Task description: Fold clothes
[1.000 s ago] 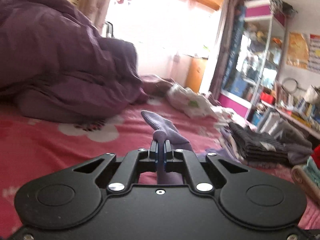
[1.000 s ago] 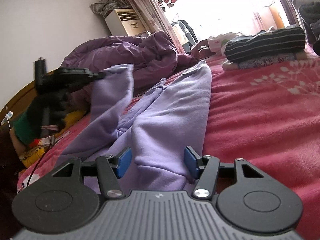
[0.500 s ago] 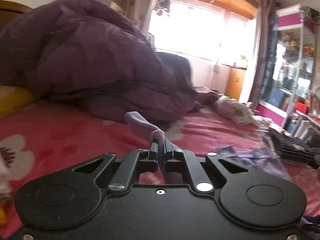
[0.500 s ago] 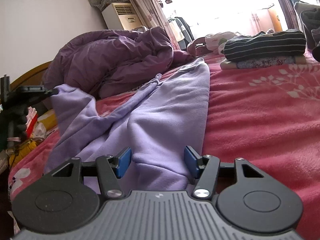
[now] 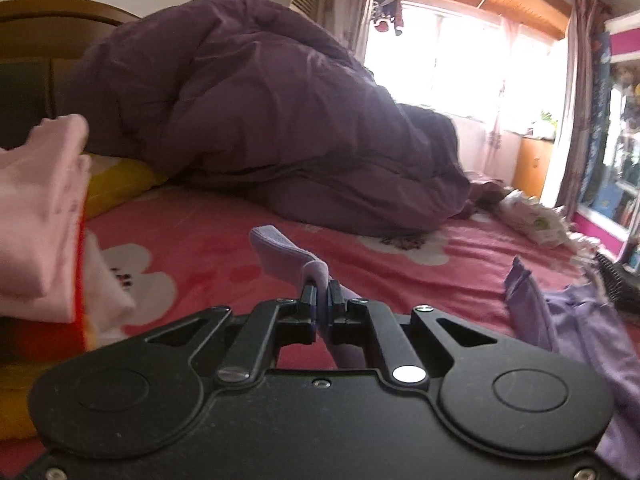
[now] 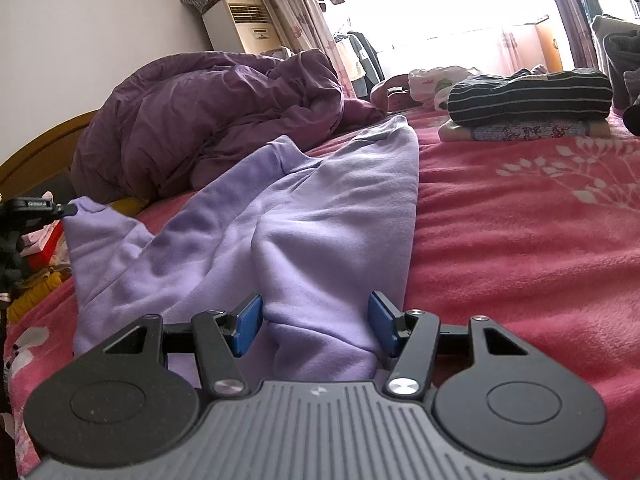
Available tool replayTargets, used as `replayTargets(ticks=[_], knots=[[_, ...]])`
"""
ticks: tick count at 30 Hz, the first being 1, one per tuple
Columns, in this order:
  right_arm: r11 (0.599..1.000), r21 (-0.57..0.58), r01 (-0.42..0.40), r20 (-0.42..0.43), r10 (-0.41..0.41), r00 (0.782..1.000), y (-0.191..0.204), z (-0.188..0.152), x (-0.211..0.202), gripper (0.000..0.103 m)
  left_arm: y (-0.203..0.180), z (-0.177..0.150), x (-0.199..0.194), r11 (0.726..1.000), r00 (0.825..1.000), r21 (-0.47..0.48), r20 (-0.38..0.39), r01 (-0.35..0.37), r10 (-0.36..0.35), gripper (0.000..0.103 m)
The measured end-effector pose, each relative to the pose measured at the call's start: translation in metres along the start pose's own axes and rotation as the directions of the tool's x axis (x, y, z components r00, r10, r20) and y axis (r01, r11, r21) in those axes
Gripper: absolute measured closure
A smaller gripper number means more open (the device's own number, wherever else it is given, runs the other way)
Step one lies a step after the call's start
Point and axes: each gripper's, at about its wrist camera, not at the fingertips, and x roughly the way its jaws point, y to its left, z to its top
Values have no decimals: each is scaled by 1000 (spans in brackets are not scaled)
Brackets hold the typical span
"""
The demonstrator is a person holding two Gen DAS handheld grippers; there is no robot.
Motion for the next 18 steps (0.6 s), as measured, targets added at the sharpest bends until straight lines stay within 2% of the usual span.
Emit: replayTargets(ticks=[8, 12, 18], knots=[[1000, -1, 1, -2, -1, 1000, -1, 1, 0, 45, 10, -26, 2, 991, 992, 95, -83, -91, 99, 101], [1000, -3, 2, -3, -2, 1000, -1, 1, 0, 45, 23, -40, 10, 985, 981, 117, -135, -126, 142, 101], [999, -34, 27, -11, -28, 1000, 5, 2, 1, 45, 37, -59, 26, 982, 956, 92, -229, -167, 184, 98]])
